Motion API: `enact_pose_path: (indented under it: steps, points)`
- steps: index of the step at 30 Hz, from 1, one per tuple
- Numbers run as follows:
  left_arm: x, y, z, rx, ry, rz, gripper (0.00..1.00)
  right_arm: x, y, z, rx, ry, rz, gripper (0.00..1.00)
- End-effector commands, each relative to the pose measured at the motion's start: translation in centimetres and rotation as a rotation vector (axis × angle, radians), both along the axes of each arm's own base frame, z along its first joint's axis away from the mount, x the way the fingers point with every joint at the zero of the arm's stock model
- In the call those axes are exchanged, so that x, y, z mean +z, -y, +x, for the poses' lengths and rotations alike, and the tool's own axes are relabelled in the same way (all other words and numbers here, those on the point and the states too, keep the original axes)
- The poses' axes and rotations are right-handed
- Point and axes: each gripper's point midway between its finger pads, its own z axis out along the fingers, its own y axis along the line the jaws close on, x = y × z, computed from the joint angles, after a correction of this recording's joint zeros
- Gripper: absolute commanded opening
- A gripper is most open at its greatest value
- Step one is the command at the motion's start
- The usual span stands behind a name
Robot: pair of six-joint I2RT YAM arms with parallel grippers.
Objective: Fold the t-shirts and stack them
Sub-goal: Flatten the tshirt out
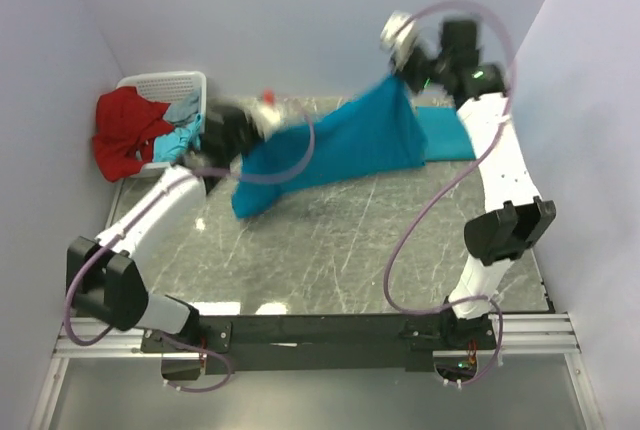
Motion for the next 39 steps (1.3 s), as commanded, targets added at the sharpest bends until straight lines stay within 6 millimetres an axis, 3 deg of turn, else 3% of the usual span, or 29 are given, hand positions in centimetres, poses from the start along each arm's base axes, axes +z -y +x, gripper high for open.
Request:
enact_pose_path:
  steps: [1, 2, 3, 4, 5, 6, 7, 8, 9, 10, 12, 13, 14, 15, 16, 18, 19, 21, 22, 23, 24, 25, 26, 27, 29, 31, 34, 37, 39]
  points:
    - [20.9, -0.4, 3.1, 0.066, 0.425, -0.254, 0.00, 15.8, 2.7, -0.1, -0.099, 0.257, 0.290, 0.00]
    - [24.2, -0.4, 2.1, 0.047, 0.486, -0.293, 0.00, 18.4, 2.4, -1.4, -0.035, 0.299, 0.349, 0.00]
    - [26.8, -0.5, 0.9, 0.029, 0.530, -0.341, 0.00, 19.6, 2.8, -2.4, -0.002, 0.314, 0.380, 0.00]
    - [29.6, 0.0, -0.6, -0.028, 0.584, -0.389, 0.00, 21.8, 2.7, -5.4, 0.032, 0.347, 0.420, 0.00]
    - [32.0, -0.3, -3.2, -0.072, 0.635, -0.427, 0.00, 23.3, 4.4, -6.4, 0.052, 0.417, 0.423, 0.00]
    - [32.8, -0.1, -4.8, -0.116, 0.656, -0.453, 0.00, 22.2, 4.5, -8.7, 0.068, 0.402, 0.424, 0.00]
    - [31.7, 0.9, -5.9, -0.192, 0.641, -0.465, 0.00, 21.7, 4.7, -9.9, 0.092, 0.426, 0.404, 0.00]
    - [32.7, 0.5, -8.6, -0.233, 0.677, -0.491, 0.00, 21.3, 5.2, -10.7, 0.103, 0.463, 0.383, 0.00]
    - [31.6, 0.8, -9.5, -0.264, 0.652, -0.501, 0.01, 18.8, 4.9, -12.4, 0.116, 0.430, 0.375, 0.00]
    - [28.0, 1.9, -9.9, -0.320, 0.559, -0.485, 0.00, 17.0, 4.9, -13.1, 0.142, 0.431, 0.325, 0.00]
    - [25.2, 2.2, -11.8, -0.363, 0.483, -0.489, 0.00, 12.7, 4.9, -15.0, 0.153, 0.379, 0.275, 0.00]
    - [20.9, 2.7, -11.8, -0.377, 0.381, -0.472, 0.00, 11.2, 5.1, -15.4, 0.168, 0.389, 0.225, 0.00]
    - [18.9, 3.0, -13.5, -0.422, 0.328, -0.471, 0.00, 8.8, 5.2, -16.3, 0.166, 0.329, 0.206, 0.00]
    - [14.0, 3.4, -13.9, -0.442, 0.222, -0.449, 0.00, 6.0, 5.7, -17.1, 0.144, 0.286, 0.174, 0.00]
    - [11.8, 3.6, -14.8, -0.463, 0.176, -0.447, 0.00, 3.6, 6.1, -17.9, 0.147, 0.253, 0.125, 0.00]
    - [8.3, 4.3, -18.3, -0.587, 0.082, -0.444, 0.01, -1.2, 7.3, -19.6, 0.123, 0.172, 0.062, 0.00]
    - [5.3, 4.5, -19.4, -0.613, 0.007, -0.442, 0.00, -3.1, 8.4, -20.1, 0.129, 0.174, -0.035, 0.00]
    - [3.7, 5.6, -23.0, -0.731, -0.071, -0.487, 0.00, -8.6, 9.5, -23.2, 0.118, 0.015, -0.092, 0.00]
    - [2.0, 6.0, -24.4, -0.773, -0.126, -0.500, 0.02, -10.4, 10.7, -24.1, 0.144, -0.002, -0.189, 0.00]
    - [1.6, 6.4, -25.7, -0.809, -0.164, -0.523, 0.14, -12.8, 11.8, -26.3, 0.130, -0.122, -0.241, 0.00]
    - [0.3, 7.0, -28.2, -0.883, -0.277, -0.544, 0.26, -15.0, 12.5, -27.7, 0.125, -0.198, -0.269, 0.06]
    - [-0.2, 7.3, -29.3, -0.945, -0.298, -0.524, 0.44, -16.0, 13.1, -28.5, 0.108, -0.252, -0.288, 0.48]
    - [-0.2, 7.6, -29.7, -0.975, -0.303, -0.518, 0.99, -16.5, 14.0, -28.8, 0.071, -0.287, -0.313, 0.57]
    - [0.1, 7.9, -29.9, -0.956, -0.329, -0.540, 0.99, -16.7, 14.2, -29.0, 0.059, -0.300, -0.308, 0.67]
    - [1.4, 7.8, -27.6, -0.855, -0.267, -0.522, 0.99, -16.0, 14.1, -28.6, 0.057, -0.267, -0.282, 0.73]
    - [3.0, 7.7, -26.3, -0.824, -0.194, -0.499, 1.00, -14.5, 13.6, -27.8, 0.070, -0.216, -0.258, 0.75]
    - [4.5, 7.0, -22.0, -0.611, -0.110, -0.508, 0.99, -12.4, 12.2, -25.9, 0.097, -0.167, -0.153, 0.79]
    - [4.3, 6.5, -18.4, -0.378, -0.133, -0.578, 0.99, -12.0, 10.3, -23.5, 0.123, -0.194, 0.018, 0.76]
    - [2.4, 6.2, -16.4, -0.258, -0.182, -0.567, 1.00, -13.9, 7.6, -22.8, 0.156, -0.344, 0.095, 0.69]
